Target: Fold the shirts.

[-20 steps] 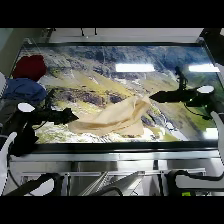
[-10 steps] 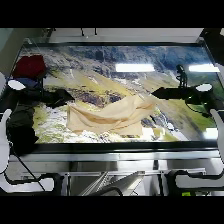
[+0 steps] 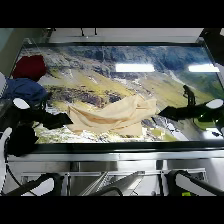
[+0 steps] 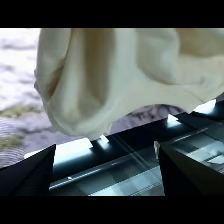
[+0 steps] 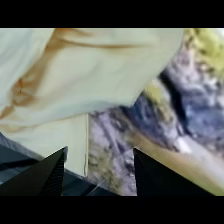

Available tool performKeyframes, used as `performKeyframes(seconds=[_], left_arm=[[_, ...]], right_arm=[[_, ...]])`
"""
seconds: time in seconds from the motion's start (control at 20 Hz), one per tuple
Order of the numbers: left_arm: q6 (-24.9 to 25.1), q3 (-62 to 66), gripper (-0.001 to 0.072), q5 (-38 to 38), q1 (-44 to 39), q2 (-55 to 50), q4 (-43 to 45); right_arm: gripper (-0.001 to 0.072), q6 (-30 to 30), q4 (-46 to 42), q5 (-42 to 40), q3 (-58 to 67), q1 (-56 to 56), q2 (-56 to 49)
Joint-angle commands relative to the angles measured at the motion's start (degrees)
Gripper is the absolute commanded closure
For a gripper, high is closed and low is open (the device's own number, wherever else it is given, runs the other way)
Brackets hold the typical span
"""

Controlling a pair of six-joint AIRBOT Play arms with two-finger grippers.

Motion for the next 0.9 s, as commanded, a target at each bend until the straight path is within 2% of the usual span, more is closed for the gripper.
performKeyframes(seconds=[0.0,0.1,0.25,0.45,0.6,0.65,0.7,0.75,0.8,0.85], left_arm=[[1.2,-9.1,0.0019,9.2,-0.1,1.9,-2.5],[2.5,-10.4,0.0019,13.5,-0.1,1.9,-6.2],[3.0,-10.3,0.0019,17.3,-0.1,1.9,-7.9],[3.0,-10.3,0.0019,20.3,-0.1,1.8,-7.9],[3.3,-10.3,0.002,20.2,-0.2,1.7,-8.0],[3.4,-10.3,0.0086,20.2,-0.4,1.7,-7.9],[3.5,-10.3,0.0117,19.7,-1.0,1.7,-7.9],[4.0,-10.3,0.0118,18.9,-1.7,1.7,-7.9],[4.5,-10.3,0.0119,18.0,-2.9,1.7,-7.9],[4.7,-10.3,0.012,17.3,-4.2,1.7,-7.9]], right_arm=[[0.0223,-0.6,3.3,-2.4,-11.0,0.0,2.9],[0.0224,-3.6,6.8,-4.6,-14.7,1.6,2.3],[0.0224,-4.3,7.9,-8.5,-16.2,6.6,-0.3],[0.0225,-5.2,11.4,-15.8,-16.2,15.9,-5.9],[0.0226,-6.9,14.3,-17.3,-16.2,20.6,-10.1],[0.0229,-7.5,15.0,-17.3,-16.2,21.3,-11.1],[0.0287,-8.1,15.5,-17.2,-16.2,21.6,-11.7],[0.0421,-8.2,15.9,-17.1,-16.1,21.5,-12.0],[0.0465,-8.2,15.8,-17.1,-16.1,21.5,-12.0],[0.0466,-8.2,15.8,-17.0,-16.0,21.5,-12.0]])
